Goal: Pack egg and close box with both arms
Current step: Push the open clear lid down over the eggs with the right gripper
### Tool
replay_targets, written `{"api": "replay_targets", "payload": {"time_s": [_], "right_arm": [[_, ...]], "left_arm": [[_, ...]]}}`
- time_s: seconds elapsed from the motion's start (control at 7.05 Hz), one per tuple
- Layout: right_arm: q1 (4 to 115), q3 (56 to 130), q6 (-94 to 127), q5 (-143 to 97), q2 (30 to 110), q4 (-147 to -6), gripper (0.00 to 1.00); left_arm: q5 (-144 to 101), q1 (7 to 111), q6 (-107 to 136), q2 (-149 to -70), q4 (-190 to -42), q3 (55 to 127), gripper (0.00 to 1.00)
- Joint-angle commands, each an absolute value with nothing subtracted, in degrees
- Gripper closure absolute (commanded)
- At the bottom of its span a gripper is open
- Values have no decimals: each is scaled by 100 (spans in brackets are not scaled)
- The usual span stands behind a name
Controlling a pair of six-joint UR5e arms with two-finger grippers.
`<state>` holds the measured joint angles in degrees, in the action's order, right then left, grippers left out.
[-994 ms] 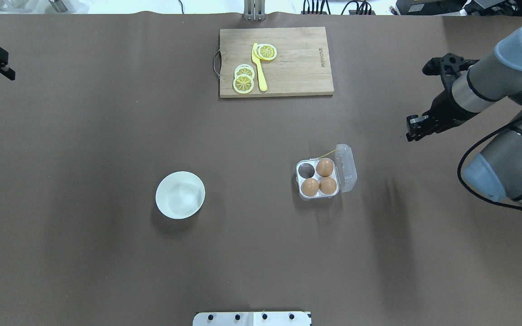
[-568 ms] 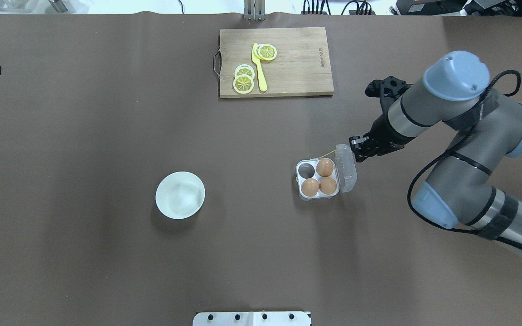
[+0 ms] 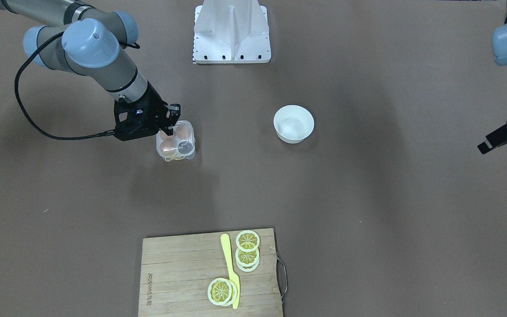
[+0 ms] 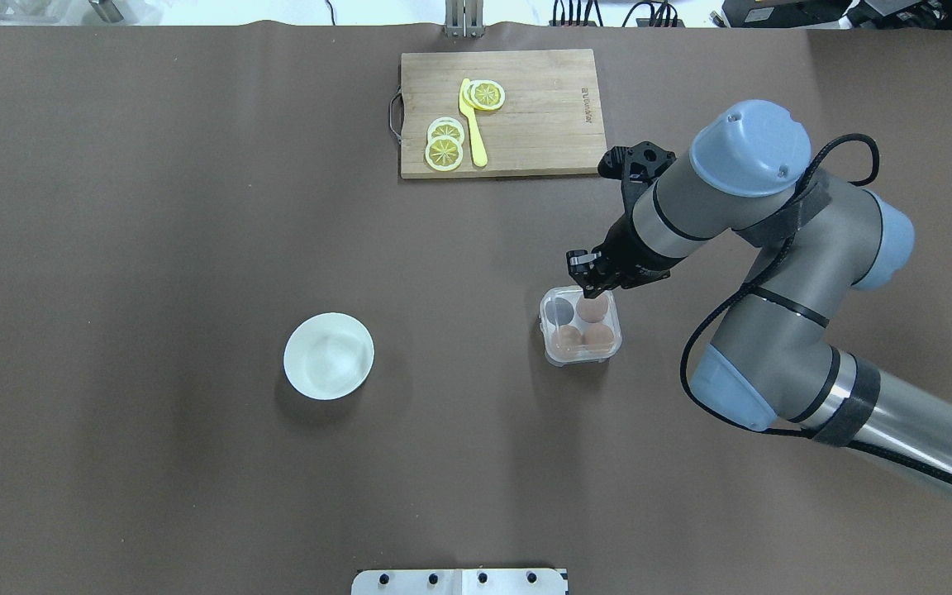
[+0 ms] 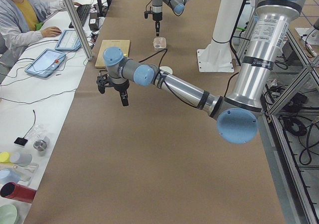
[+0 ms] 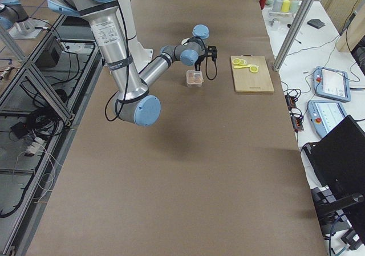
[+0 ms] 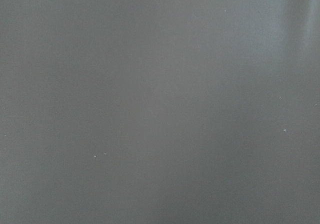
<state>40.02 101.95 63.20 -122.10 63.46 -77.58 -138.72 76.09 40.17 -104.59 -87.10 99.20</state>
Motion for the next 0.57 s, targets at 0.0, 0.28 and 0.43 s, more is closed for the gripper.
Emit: {"api": "replay_targets", "payload": {"time_s": [0.0, 0.28, 0.43], "right_arm": [[4646, 10195, 6006, -12479, 6389, -8092, 100], [5462, 10187, 4674, -12672, 6494, -8856, 100], [5884, 10073, 3988, -12726, 6608, -9129, 100]], "left_arm": [[-13826, 7655, 4017, -10459, -8754, 9862, 1], [-13825, 7708, 2735, -10285, -8807, 9862, 1], [-13590, 7812, 2281, -10205, -8815, 9844, 1]]}}
